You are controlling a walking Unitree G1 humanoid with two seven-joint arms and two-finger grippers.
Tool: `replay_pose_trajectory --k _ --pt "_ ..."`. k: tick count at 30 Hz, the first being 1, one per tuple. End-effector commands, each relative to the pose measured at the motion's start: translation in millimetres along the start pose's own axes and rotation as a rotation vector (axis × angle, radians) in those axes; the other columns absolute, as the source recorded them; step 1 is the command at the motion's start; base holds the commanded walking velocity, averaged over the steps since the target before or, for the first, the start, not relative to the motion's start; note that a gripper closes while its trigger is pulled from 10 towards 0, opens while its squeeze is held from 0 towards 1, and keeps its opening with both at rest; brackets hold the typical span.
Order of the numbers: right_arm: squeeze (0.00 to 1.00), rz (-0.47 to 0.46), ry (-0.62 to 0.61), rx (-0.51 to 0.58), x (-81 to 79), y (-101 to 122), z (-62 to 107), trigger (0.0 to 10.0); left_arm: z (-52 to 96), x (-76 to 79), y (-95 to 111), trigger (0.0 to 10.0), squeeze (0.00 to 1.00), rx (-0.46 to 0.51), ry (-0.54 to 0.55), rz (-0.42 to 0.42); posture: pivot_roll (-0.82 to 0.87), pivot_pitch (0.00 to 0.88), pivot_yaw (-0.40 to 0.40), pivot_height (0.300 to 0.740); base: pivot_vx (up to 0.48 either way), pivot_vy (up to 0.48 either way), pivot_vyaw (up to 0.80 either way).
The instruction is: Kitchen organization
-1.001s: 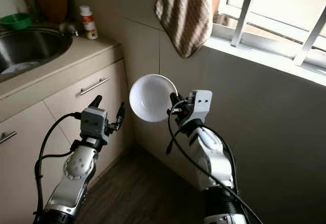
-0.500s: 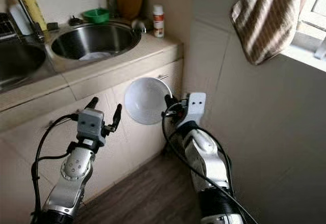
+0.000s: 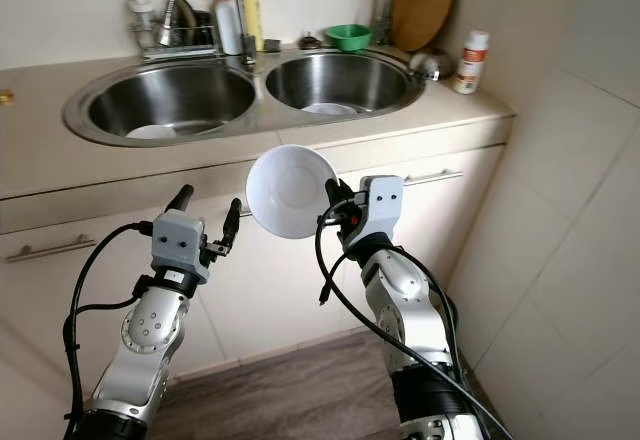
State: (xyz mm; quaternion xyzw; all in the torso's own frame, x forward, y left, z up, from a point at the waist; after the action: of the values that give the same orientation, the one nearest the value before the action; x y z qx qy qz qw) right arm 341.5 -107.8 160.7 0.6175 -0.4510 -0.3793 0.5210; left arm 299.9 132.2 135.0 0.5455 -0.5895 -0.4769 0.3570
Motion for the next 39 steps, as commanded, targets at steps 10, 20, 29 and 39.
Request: replay_pose_trajectory --k 10,20,29,39 --pt "0.0 0.306 -0.1 0.251 3.4 45.8 -4.6 0.0 -2.8 -4.0 8.4 10.0 0.0 0.048 0.012 -0.01 0.11 0.0 -0.023 0.74 0.26 0.0 0.8" --pt "0.0 0.395 -0.189 0.309 9.1 53.4 -3.9 0.0 -3.1 -3.4 8.7 10.0 0.0 0.053 0.012 -0.006 0.11 0.0 -0.025 0.74 0.27 0.0 0.8" --pt "0.0 0.377 -0.249 0.347 16.2 59.1 -3.5 0.0 -3.6 -2.2 8.8 10.0 0.0 0.056 0.011 -0.002 0.1 0.0 -0.025 0.74 0.333 0.0 0.0" --pt "0.0 0.339 -0.297 0.339 22.4 56.4 -4.1 0.0 -3.3 -2.1 8.5 10.0 0.0 0.057 0.008 -0.002 0.11 0.0 -0.024 0.74 0.382 0.0 -0.64"
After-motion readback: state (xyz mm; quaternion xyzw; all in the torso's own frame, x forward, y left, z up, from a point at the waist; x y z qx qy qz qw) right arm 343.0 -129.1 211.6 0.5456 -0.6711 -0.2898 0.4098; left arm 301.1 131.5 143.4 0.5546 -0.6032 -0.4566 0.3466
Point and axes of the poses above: a point about 5 cm out from each wrist's last joint towards the gripper, its own z axis pointing back from the gripper into the wrist, its own y axis along the axis of the wrist's last joint, x = y × z, the point moved 1 cm from there along -z, pointing out of the wrist towards the gripper, and after that the axes turned 7 degrees about z, right-handed, at the moved point
